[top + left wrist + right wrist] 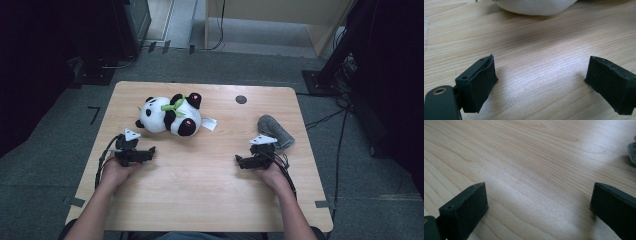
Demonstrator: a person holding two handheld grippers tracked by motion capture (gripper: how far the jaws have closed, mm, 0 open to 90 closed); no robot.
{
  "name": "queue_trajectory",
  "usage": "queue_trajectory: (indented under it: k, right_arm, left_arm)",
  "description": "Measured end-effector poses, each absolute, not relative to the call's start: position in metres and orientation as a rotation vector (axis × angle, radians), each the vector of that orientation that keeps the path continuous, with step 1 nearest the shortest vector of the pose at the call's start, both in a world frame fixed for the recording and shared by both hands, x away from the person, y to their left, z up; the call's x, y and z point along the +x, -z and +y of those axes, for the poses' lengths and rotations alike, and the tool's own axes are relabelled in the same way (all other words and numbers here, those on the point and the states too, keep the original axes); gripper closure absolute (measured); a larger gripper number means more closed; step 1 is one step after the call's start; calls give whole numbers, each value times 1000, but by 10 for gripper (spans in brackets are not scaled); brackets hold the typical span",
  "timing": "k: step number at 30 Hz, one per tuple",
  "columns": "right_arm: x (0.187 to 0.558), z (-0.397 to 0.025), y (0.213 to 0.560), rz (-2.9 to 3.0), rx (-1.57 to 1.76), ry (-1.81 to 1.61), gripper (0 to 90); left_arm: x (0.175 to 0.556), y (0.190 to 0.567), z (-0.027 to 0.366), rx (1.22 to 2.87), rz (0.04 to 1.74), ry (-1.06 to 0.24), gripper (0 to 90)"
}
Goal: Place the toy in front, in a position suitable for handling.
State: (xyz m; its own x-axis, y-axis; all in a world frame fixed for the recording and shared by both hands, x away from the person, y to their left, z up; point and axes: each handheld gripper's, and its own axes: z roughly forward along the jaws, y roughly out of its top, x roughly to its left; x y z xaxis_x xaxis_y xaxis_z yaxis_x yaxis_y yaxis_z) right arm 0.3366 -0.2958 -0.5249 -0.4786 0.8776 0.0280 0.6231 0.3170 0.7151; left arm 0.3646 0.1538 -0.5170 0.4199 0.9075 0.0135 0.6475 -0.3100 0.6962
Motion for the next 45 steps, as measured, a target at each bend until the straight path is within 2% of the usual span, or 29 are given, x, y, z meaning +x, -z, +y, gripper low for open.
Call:
queue_trajectory:
  k: [8,11,16,20,28,34,35,40,45]
  right_arm:
    - [337,-296,525,2223,1338,-958,8]
    - [337,-296,525,2223,1338,-958,8]
    - [337,-296,525,2223,1339,-958,8]
    - [336,-296,525,2222,1342,-959,8]
    - [337,-296,525,2223,1337,-958,8]
    - [337,-296,525,2223,1336,-958,8]
    - [337,-296,525,2223,1336,-958,8]
    - [337,-296,525,2223,1337,-958,8]
    - [336,-296,525,2216,1343,-956,8]
  left_arm:
    - [367,513,154,2107,1320,-514,96]
    - [367,510,155,2114,1321,-510,139]
    - [368,505,154,2134,1336,-487,143]
    - [367,494,155,2084,1315,-481,143]
    - [365,481,157,2089,1248,-501,157]
    - [369,475,160,2090,1254,-449,169]
    - [369,474,161,2091,1253,-445,222]
    - [367,468,159,2083,1214,-459,214]
    - [369,459,155,2080,1195,-413,218]
